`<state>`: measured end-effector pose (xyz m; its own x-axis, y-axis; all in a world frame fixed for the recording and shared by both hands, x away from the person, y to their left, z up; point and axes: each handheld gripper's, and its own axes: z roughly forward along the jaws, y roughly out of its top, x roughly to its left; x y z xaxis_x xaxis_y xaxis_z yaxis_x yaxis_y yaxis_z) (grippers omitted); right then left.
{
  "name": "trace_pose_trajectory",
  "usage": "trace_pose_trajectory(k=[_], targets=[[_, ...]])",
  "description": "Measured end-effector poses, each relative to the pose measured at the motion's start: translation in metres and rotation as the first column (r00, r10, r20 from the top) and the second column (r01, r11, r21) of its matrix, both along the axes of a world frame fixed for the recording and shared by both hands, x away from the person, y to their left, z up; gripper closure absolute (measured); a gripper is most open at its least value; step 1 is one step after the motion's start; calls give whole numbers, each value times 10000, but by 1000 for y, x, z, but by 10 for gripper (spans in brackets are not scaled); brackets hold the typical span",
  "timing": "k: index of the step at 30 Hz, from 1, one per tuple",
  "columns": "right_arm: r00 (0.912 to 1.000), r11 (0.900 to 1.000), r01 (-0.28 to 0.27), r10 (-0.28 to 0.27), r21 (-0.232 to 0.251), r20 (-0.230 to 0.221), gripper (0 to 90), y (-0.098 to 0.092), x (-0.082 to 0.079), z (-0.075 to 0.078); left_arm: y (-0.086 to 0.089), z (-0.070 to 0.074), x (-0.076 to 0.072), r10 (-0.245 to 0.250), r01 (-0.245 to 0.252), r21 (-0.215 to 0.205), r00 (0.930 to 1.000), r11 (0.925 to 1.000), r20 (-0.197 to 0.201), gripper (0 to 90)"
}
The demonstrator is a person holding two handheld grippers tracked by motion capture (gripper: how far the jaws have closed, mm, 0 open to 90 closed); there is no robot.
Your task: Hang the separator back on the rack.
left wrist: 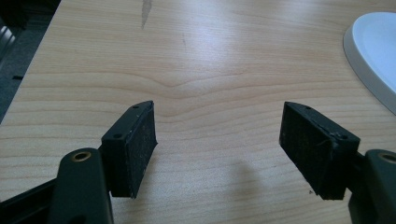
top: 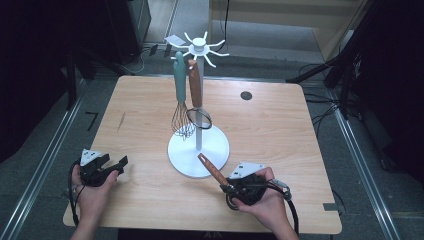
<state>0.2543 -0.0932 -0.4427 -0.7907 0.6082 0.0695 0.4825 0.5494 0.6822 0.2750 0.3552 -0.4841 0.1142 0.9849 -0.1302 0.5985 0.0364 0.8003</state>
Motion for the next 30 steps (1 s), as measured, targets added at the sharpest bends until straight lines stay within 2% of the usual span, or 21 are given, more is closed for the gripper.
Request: trace_pose_trajectory(k=[7, 12, 16, 17, 22, 26, 28, 30], targets=[[9965, 9946, 686, -721, 779, 428, 718, -11, 3, 3, 1, 1, 0, 79, -79, -97, 10000, 9999, 6, 231], [9891, 9833, 1198, -1301, 1366, 692, 718, -20, 5, 6, 1, 1, -1, 71, -71, -57, 10000, 10000, -13, 182], [9804, 9684, 1604, -1788, 1911, 831, 717, -26, 5, 9, 1, 1, -1, 56, -56, -63, 10000, 10000, -32, 146], [9802, 9668, 1630, -1815, 1966, 794, 718, -26, 5, 10, 1, 1, -1, 84, -84, -66, 10000, 9999, -32, 138], [9682, 9508, 1991, -2282, 2372, 1024, 717, -30, 5, 13, 2, 1, -1, -3, 2, -124, 10000, 9999, -17, 92], [9612, 9295, 2288, -2627, 2892, 840, 717, -35, 7, 17, 0, 1, -2, -179, 180, -92, 9998, 9998, 90, 72], [9577, 9261, 2366, -2732, 2940, 901, 717, -37, 8, 19, 1, 1, -2, -202, 204, -122, 9997, 9997, 105, 72], [9499, 9187, 2544, -2960, 3021, 1003, 717, -39, 7, 21, 1, 1, -2, -218, 221, -184, 9997, 9996, 144, 72]])
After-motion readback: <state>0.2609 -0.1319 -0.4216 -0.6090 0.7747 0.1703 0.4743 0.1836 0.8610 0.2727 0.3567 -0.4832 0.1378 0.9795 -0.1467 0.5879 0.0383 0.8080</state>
